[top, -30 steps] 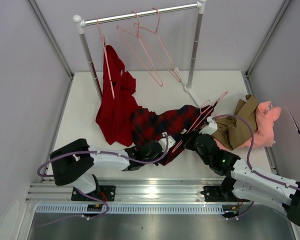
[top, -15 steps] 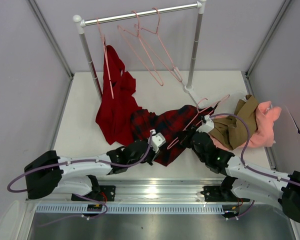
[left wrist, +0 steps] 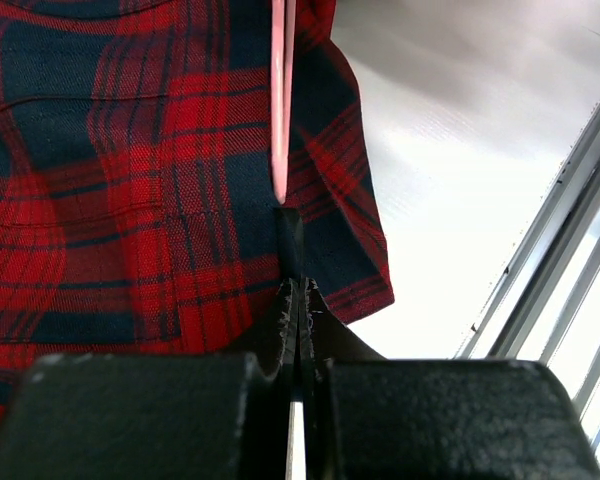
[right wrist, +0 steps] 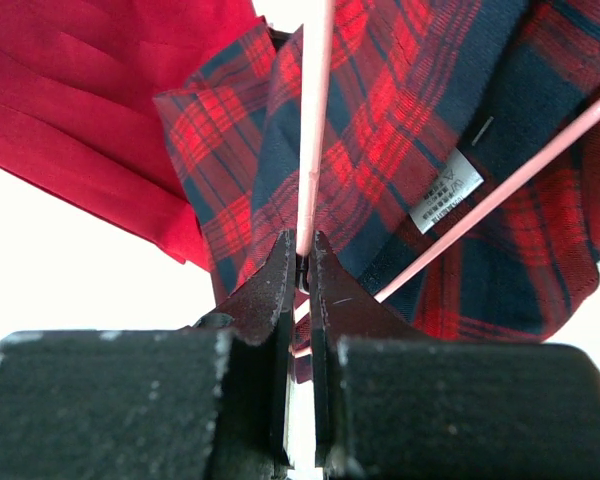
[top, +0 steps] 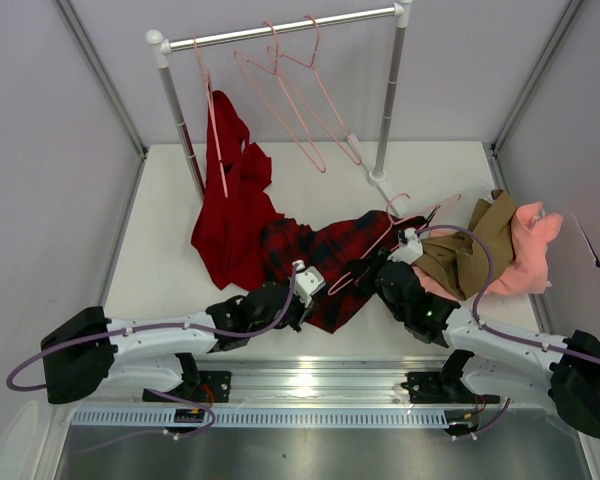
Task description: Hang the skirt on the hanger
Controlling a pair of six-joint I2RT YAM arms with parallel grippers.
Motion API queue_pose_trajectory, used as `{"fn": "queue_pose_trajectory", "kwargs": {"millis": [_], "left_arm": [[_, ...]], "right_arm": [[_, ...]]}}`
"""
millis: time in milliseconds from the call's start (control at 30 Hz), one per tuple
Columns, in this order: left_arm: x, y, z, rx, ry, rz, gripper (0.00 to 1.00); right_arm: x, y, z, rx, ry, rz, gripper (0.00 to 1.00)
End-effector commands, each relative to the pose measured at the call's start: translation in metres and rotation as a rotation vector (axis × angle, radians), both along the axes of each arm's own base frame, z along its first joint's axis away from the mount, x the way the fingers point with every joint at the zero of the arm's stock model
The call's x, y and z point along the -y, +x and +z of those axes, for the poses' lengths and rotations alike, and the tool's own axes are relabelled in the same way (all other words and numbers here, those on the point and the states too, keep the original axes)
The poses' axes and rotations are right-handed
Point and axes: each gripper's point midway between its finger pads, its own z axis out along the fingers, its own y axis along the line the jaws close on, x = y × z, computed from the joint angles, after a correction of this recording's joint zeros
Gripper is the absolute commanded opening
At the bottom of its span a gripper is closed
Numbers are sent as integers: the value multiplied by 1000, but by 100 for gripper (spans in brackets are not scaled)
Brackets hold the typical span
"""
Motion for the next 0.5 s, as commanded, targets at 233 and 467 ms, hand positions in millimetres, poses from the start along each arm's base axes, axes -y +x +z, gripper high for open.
{"fn": "queue_pose_trajectory", "kwargs": {"millis": [233,467], "left_arm": [[6,2,-3,-19,-31,12,0],[7,7,0,-16,-47,43,0]], "right_arm": [[-1,5,46,73,95,-20,0],[-5,7,34,52,79,-15,0]]}}
